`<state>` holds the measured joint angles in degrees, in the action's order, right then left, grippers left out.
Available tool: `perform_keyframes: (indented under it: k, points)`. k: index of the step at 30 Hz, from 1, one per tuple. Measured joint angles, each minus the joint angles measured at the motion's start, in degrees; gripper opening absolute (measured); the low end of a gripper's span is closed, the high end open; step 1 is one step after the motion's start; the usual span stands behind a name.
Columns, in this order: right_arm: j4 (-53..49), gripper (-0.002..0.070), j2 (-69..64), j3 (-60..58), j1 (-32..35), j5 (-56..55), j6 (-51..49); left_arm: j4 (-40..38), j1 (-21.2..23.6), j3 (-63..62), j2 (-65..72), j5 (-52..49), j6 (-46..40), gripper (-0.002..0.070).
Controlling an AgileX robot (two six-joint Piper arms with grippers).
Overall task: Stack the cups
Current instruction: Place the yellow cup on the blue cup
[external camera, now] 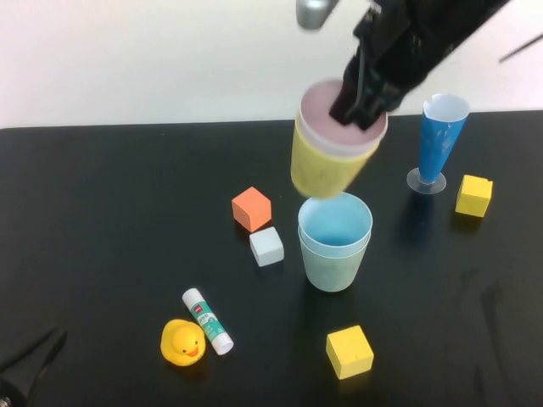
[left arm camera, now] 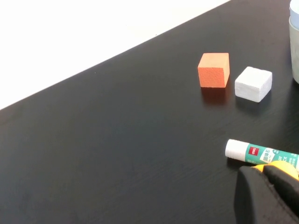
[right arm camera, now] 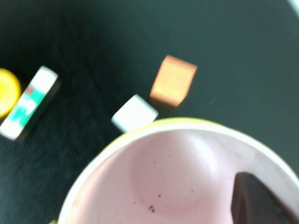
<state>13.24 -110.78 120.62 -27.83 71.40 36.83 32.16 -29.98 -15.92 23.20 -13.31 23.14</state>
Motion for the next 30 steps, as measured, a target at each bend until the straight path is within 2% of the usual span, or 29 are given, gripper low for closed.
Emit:
perform_keyframes:
  k: [8,19,21,26,30]
  points:
    - [-2.36,0.0053,0.94,-9.79,-0.38,0.00,-0.98,0.13,0.00,0.00,0.00,0.09,0.00,0.0001]
    - [-0.86,0.0058,-2.00,-10.94,-0.38,-0.32,-0.46,0.13,0.00,0.00,0.00,0.09,0.00,0.0001]
    - [-0.38,0.0081,-2.00,-10.94,-0.38,-0.29,-0.42,0.13,0.00,0.00,0.00,0.09,0.00,0.0002]
    - [0.81,0.0192,-2.00,-10.94,-0.38,-0.29,-0.07,0.13,0.00,0.00,0.00,0.09,0.00,0.0001]
    - [1.72,0.0235,-2.00,-10.94,-0.38,-0.29,0.02,0.13,0.00,0.00,0.00,0.09,-0.21,0.0002]
